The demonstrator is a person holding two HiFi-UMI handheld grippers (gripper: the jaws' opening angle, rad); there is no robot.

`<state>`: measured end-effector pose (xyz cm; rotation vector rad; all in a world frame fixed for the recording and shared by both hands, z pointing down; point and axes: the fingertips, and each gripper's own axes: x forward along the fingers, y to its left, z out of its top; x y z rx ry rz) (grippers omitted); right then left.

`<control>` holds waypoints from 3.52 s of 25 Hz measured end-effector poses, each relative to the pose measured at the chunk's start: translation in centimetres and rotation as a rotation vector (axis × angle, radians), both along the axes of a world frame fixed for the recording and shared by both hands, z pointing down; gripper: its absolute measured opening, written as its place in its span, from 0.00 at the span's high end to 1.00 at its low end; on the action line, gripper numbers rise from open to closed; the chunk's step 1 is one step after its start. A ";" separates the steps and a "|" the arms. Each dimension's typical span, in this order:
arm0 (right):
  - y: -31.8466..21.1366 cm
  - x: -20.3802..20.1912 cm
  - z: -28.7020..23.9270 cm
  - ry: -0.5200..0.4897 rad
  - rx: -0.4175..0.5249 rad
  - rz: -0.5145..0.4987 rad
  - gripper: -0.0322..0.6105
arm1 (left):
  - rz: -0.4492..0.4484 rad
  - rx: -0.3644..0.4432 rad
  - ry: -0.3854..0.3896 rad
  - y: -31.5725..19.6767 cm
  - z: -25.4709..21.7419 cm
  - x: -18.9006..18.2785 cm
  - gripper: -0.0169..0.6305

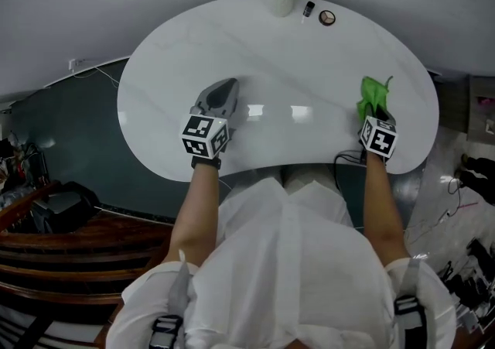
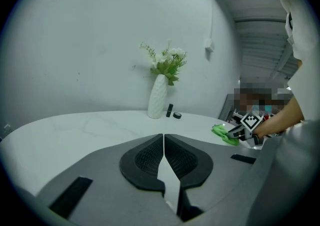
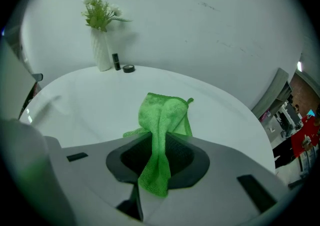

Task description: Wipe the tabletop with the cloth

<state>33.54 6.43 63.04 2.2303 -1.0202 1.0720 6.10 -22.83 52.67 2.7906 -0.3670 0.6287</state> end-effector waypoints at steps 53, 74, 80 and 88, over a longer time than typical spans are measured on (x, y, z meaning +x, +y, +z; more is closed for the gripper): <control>11.7 -4.4 0.5 -0.072 0.160 -0.182 0.84 | 0.333 0.003 -0.014 20.8 -0.4 15.7 0.94; 27.4 16.8 1.0 0.039 0.037 0.166 0.84 | 0.237 0.042 -0.008 27.2 -1.2 24.7 0.94; 24.3 16.5 0.9 0.040 0.050 0.155 0.84 | 0.202 0.047 -0.011 26.5 -1.0 23.6 0.94; 15.1 12.8 0.5 0.008 0.084 0.051 0.84 | 0.179 0.035 -0.007 23.5 -0.9 22.1 0.94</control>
